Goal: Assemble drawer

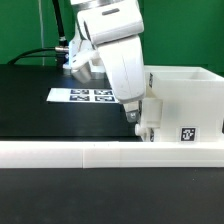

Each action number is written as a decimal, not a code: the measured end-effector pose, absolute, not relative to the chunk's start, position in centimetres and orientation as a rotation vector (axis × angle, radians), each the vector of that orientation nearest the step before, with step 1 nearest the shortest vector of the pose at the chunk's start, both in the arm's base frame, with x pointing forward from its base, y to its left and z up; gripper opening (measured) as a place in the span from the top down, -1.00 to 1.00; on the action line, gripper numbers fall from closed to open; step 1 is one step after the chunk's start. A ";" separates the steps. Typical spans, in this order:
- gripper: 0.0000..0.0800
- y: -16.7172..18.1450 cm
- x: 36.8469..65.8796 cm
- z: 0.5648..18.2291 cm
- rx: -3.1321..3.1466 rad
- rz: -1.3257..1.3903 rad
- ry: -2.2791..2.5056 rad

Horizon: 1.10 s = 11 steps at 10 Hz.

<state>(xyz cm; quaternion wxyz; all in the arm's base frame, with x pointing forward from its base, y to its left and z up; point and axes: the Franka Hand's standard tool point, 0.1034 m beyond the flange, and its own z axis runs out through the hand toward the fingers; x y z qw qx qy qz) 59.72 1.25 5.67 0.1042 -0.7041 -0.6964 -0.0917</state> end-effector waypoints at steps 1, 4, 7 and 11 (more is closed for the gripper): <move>-0.62 1.3 59.7 5.6 -2.076 -0.270 -2.054; -0.62 2.8 59.8 5.7 -2.052 -0.296 -2.083; -0.62 3.6 59.9 5.9 -2.055 -0.282 -2.088; -0.62 -0.5 59.5 5.3 -2.044 -0.246 -2.099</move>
Offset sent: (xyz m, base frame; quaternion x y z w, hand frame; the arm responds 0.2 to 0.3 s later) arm 0.0061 0.0267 0.0073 -0.0235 0.0076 -0.0385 0.9990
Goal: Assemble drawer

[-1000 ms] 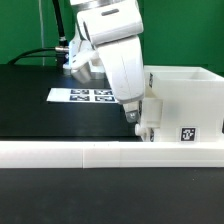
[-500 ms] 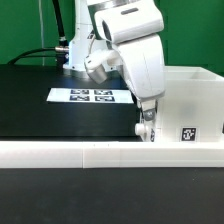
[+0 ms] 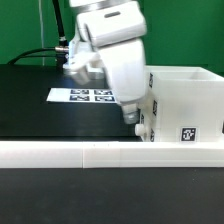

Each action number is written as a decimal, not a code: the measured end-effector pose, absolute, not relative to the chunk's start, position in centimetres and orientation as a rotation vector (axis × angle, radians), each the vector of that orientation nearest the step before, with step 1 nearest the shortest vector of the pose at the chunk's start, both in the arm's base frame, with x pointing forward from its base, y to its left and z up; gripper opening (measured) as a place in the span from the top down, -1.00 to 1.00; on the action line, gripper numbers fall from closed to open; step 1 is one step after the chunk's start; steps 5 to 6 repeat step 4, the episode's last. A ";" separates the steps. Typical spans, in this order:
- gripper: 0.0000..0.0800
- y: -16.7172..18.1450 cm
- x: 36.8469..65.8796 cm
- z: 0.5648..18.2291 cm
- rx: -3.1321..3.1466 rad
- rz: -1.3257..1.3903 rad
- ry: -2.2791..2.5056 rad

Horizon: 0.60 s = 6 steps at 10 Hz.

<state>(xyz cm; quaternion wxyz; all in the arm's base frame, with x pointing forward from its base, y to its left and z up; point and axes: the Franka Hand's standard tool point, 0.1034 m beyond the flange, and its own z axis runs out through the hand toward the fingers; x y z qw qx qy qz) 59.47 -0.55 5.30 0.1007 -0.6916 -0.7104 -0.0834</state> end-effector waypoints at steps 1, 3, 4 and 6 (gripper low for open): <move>-0.62 -1.9 59.8 5.8 -2.057 -0.243 -2.098; -0.62 -2.5 60.1 6.3 -2.073 -0.245 -2.119; -0.62 -2.5 60.1 6.2 -2.072 -0.244 -2.117; -0.62 -2.5 60.1 6.2 -2.072 -0.244 -2.117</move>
Offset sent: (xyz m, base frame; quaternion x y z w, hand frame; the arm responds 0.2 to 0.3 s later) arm 0.0000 0.0000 0.0000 0.0000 0.0000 0.0000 1.0000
